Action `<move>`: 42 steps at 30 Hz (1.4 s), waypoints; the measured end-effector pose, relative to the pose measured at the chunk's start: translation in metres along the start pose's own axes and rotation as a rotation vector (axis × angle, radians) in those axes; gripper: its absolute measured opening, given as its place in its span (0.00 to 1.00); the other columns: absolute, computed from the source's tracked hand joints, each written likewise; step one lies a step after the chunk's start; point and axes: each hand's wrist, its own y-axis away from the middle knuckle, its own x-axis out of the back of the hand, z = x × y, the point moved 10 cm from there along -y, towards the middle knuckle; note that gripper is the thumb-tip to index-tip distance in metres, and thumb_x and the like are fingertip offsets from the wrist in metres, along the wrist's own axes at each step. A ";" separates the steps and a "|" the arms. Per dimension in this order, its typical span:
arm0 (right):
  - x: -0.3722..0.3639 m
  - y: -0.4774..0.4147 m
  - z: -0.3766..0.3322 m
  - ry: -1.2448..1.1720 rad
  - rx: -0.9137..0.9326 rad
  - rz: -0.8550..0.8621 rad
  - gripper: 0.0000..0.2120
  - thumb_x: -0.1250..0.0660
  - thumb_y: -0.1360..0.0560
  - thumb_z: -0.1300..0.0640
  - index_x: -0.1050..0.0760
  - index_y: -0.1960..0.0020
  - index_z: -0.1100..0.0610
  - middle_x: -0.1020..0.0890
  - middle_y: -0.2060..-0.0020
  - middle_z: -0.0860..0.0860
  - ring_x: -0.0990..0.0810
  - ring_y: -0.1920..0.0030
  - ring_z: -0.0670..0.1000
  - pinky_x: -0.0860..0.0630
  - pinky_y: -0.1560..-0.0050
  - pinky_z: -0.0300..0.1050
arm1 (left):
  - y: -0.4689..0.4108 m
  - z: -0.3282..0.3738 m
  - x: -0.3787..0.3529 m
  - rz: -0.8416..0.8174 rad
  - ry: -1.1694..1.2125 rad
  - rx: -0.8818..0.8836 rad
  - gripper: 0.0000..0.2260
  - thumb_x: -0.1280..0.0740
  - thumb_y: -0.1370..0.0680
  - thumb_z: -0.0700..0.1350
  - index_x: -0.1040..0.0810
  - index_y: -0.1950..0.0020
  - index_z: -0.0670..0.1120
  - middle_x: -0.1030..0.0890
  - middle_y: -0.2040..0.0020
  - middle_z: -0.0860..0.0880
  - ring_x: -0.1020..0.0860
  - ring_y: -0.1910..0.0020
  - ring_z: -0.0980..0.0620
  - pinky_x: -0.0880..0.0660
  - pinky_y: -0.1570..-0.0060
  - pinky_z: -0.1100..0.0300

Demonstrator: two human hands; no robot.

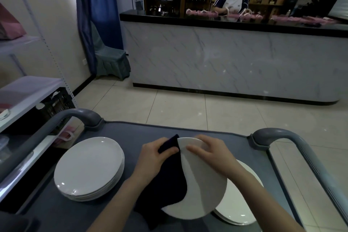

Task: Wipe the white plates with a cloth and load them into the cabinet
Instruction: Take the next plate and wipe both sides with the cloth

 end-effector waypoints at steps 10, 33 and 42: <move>0.012 0.034 0.052 -0.501 -0.293 0.529 0.22 0.34 0.22 0.45 0.33 0.71 0.53 0.33 0.75 0.44 0.36 0.73 0.43 0.38 0.72 0.36 | 0.048 -0.039 0.016 0.401 0.162 0.308 0.05 0.32 0.22 0.51 0.23 0.57 0.54 0.19 0.60 0.62 0.22 0.61 0.64 0.29 0.62 0.65; 0.002 0.043 0.047 -0.447 -0.291 0.439 0.20 0.36 0.22 0.46 0.30 0.68 0.55 0.29 0.74 0.43 0.32 0.71 0.43 0.35 0.66 0.41 | 0.044 -0.048 0.021 0.345 0.176 0.353 0.06 0.30 0.23 0.51 0.21 0.59 0.52 0.17 0.62 0.55 0.19 0.60 0.55 0.24 0.60 0.58; -0.010 0.005 -0.011 0.000 0.073 -0.003 0.15 0.35 0.22 0.43 0.26 0.67 0.42 0.26 0.72 0.39 0.29 0.69 0.39 0.33 0.65 0.32 | 0.011 -0.004 0.001 -0.009 -0.009 0.094 0.09 0.27 0.26 0.49 0.21 0.60 0.45 0.21 0.66 0.48 0.27 0.68 0.59 0.32 0.66 0.64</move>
